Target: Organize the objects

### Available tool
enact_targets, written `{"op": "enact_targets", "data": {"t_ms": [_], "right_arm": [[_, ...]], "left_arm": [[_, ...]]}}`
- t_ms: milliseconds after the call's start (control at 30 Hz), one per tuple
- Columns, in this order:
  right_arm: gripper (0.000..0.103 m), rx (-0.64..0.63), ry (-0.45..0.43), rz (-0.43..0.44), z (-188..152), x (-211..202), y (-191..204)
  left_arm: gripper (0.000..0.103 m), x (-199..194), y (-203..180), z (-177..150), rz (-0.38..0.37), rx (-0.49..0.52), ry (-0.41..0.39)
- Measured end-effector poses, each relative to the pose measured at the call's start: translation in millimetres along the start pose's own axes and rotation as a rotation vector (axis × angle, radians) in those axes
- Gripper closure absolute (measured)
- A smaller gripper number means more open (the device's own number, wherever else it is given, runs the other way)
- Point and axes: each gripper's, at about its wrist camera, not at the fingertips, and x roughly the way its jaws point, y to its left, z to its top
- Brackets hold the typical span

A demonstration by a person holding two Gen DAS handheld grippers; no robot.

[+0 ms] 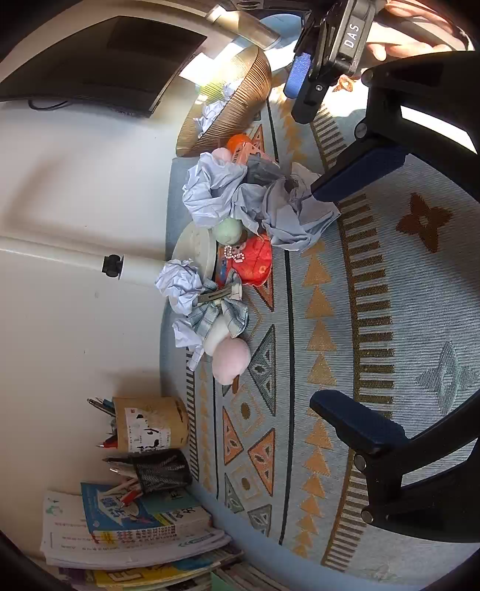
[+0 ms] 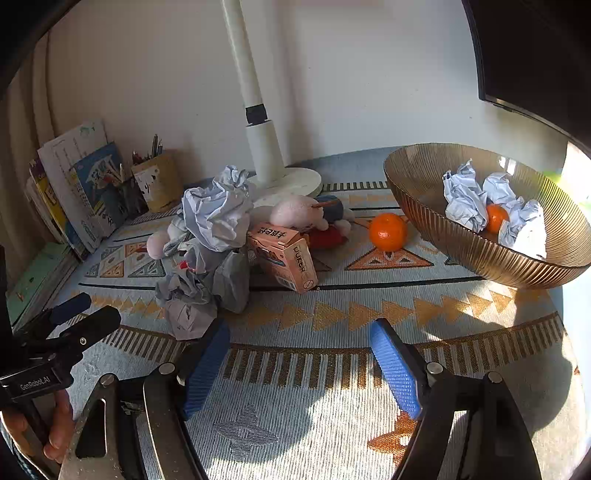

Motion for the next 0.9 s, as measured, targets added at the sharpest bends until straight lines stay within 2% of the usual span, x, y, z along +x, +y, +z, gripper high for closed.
{"op": "enact_targets", "data": {"t_ms": [67,133,167,200,300,367,400,467,533,600,633,667,700,733,767,833,900], "right_arm": [[0.026,0.024,0.013,0.077,10.3,-4.7,0.1],[0.024,0.008,0.009,0.104,30.2,-10.5,6.4],[0.015,-0.010,0.005,0.112,42.1,-12.1,12.0],[0.006,-0.029,0.005,0.121,53.4,-10.9,17.1],[0.006,-0.073,0.006,0.096,77.4,2.7,32.0],[0.006,-0.109,0.019,0.082,85.6,14.9,44.6],[0.006,-0.119,0.032,0.057,88.5,22.6,49.1],[0.007,-0.127,0.055,0.063,92.7,37.2,52.5],[0.012,-0.136,0.061,0.069,95.4,45.9,54.6],[0.033,-0.160,0.078,0.065,96.5,52.9,56.1],[0.037,-0.168,0.087,0.069,96.7,55.8,57.1],[0.040,-0.168,0.093,0.078,96.1,57.4,58.1],[0.049,-0.167,0.092,0.091,95.4,57.8,58.4],[0.055,-0.170,0.087,0.099,94.0,56.9,59.1],[0.058,-0.170,0.079,0.093,93.2,54.9,59.4],[0.065,-0.169,0.055,0.062,93.1,47.4,59.0],[0.067,-0.164,0.019,0.061,93.9,32.6,56.3]], "left_arm": [[0.001,4.7,-10.6,0.9,-0.013,0.055,0.047],[0.001,10.6,-25.6,5.7,-0.036,0.114,0.111],[0.001,13.0,-33.1,9.7,-0.054,0.141,0.134],[0.001,14.7,-40.5,13.6,-0.075,0.168,0.140],[0.001,26.0,-51.3,21.6,-0.098,0.208,0.124],[0.003,44.9,-51.3,23.1,-0.100,0.199,0.168],[0.006,52.1,-48.9,23.6,-0.125,0.176,0.189],[0.009,61.2,-45.3,23.9,-0.176,0.135,0.215],[0.009,64.8,-43.8,23.0,-0.193,0.123,0.219],[0.009,65.0,-45.3,24.2,-0.210,0.127,0.214],[0.011,65.6,-47.0,25.1,-0.206,0.133,0.209],[0.017,67.7,-49.0,25.5,-0.203,0.140,0.213],[0.022,71.4,-50.8,25.3,-0.212,0.143,0.231],[0.036,76.0,-51.6,24.6,-0.226,0.134,0.257],[0.045,79.9,-51.4,23.5,-0.236,0.117,0.277],[0.050,73.2,-51.1,23.9,-0.241,0.117,0.245],[0.051,60.4,-49.2,25.0,-0.244,0.109,0.210]]}}
